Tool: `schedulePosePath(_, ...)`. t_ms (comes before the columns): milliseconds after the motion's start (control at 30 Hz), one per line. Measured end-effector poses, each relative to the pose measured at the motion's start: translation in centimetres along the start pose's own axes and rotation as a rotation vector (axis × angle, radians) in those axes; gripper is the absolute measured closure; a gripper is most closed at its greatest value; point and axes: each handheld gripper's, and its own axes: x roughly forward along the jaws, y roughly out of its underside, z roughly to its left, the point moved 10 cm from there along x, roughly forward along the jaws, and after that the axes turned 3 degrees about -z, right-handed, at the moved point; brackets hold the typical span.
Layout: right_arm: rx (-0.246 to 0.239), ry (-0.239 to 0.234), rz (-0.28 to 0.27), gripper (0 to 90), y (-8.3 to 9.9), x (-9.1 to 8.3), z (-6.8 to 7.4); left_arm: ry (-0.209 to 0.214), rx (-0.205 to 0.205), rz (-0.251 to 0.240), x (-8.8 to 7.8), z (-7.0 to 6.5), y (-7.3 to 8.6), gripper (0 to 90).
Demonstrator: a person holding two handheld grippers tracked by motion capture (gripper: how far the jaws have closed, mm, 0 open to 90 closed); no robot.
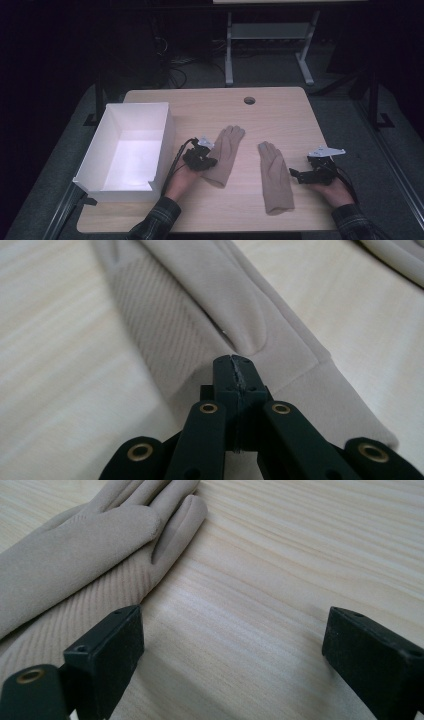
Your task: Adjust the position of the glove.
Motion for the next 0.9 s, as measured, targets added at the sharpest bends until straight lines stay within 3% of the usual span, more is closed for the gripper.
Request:
schedulePosePath(433, -0.002, 0.003, -0.003, 9.1, 0.0, 0.0, 0.0, 0.106, -0.006, 0.003, -2.1, -4.0, 2.9, 89.8)
schedulePosePath(533, -0.001, 0.002, -0.003, 9.1, 0.0, 0.0, 0.0, 0.112, -0.003, 0.0, -2.5, -4.5, 3.2, 89.7)
schedulePosePath(633, -0.001, 0.002, -0.002, 9.1, 0.0, 0.0, 0.0, 0.089, -0.015, -0.041, -3.0, -4.1, 2.3, 83.3)
schedulePosePath(800, -0.002, 0.003, -0.003, 9.1, 0.0, 0.0, 0.0, -0.028, -0.037, -0.096, -3.3, -1.6, 0.6, 74.3)
schedulePosePath(833, -0.001, 0.003, -0.002, 9.1, 0.0, 0.0, 0.0, -0.028, -0.037, -0.096, -3.3, -1.6, 0.6, 71.9)
schedulePosePath(900, -0.001, 0.003, -0.002, 9.1, 0.0, 0.0, 0.0, -0.078, -0.058, -0.101, -3.0, -0.1, 0.3, 70.4)
